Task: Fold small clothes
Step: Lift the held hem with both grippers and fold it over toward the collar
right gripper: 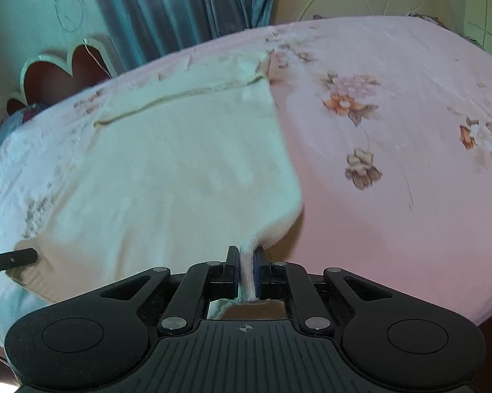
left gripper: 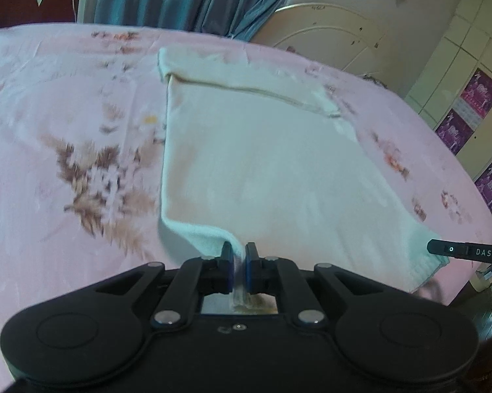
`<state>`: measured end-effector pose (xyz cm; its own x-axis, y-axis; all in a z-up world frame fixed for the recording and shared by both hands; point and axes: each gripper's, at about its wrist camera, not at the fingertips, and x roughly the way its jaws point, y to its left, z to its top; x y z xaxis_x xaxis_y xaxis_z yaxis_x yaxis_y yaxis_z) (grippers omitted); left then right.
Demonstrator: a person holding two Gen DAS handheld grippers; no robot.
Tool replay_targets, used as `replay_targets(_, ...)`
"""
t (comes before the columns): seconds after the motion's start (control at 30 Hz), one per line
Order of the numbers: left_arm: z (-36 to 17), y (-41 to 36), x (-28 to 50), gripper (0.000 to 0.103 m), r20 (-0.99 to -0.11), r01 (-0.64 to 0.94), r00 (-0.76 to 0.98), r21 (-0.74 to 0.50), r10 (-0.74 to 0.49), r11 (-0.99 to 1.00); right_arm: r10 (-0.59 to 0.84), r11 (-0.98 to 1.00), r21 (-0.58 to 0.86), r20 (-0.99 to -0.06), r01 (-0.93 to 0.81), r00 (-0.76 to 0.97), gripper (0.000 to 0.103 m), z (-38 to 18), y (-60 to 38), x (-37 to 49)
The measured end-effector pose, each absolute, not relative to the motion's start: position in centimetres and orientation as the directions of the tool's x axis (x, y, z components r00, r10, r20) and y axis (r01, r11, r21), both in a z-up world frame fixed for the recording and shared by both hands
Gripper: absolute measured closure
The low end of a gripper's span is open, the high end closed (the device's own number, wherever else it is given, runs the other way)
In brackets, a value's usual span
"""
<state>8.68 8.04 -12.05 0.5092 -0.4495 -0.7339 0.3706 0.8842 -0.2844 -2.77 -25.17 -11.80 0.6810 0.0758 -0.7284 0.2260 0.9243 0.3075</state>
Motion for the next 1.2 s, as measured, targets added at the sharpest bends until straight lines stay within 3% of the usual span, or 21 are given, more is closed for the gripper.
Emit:
replay_targets(0.53,-8.3,6.6,16.2,0.097,-0.661,0.365,0.588,-0.297,-0.466,0.882,0.114,0.900,0.396,-0.617,0.183,0.778,0.095,-7.6,-28.8,5.6)
replay_targets(0.6,-8.0,6.4,17.5,0.097,-0.650,0.360,0.603,-0.295,-0.462,0.885,0.113,0.899,0.400,-0.603,0.177,0.790,0.103,-7.1,-29.5,7.1)
replay_targets(0.73,-7.9,5.5,20.8,0.098,-0.641,0.338,0.612,-0.319,-0.464,0.885,0.122,0.899,0.407,-0.588,0.162,0.800,0.103,-6.5,-31.0,10.5)
replay_targets(0.83,-8.2,4.6,22.8,0.098,-0.649,0.326,0.613,-0.313,-0.452,0.892,0.142,0.920,0.375,-0.594,0.116,0.792,0.103,-6.7,-31.5,12.7)
replay_targets(1.03,-9.8,3.9,23.5,0.098,-0.684,0.318,0.584,-0.303,-0.437,0.898,0.222,0.955,0.296,-0.732,0.007,0.644,0.102,-10.5,-31.0,14.3)
replay_targets(1.1,-10.5,4.2,23.7,0.098,-0.700,0.303,0.569,-0.309,-0.432,0.901,0.253,0.949,0.316,-0.755,-0.003,0.604,0.097,-12.4,-30.7,14.4)
replay_targets(1.13,-10.7,4.2,23.8,0.098,-0.704,0.299,0.566,-0.309,-0.429,0.903,0.270,0.945,0.328,-0.754,-0.012,0.598,0.083,-12.9,-30.6,14.3)
replay_targets(1.17,-10.9,4.3,23.9,0.098,-0.708,0.295,0.564,-0.307,-0.424,0.905,0.283,0.942,0.335,-0.752,-0.024,0.595,0.051,-13.4,-30.4,14.2)
replay_targets(1.2,-11.0,4.4,23.9,0.098,-0.712,0.287,0.562,-0.310,-0.421,0.907,0.284,0.943,0.331,-0.746,-0.034,0.602,0.034,-13.7,-30.2,14.0)
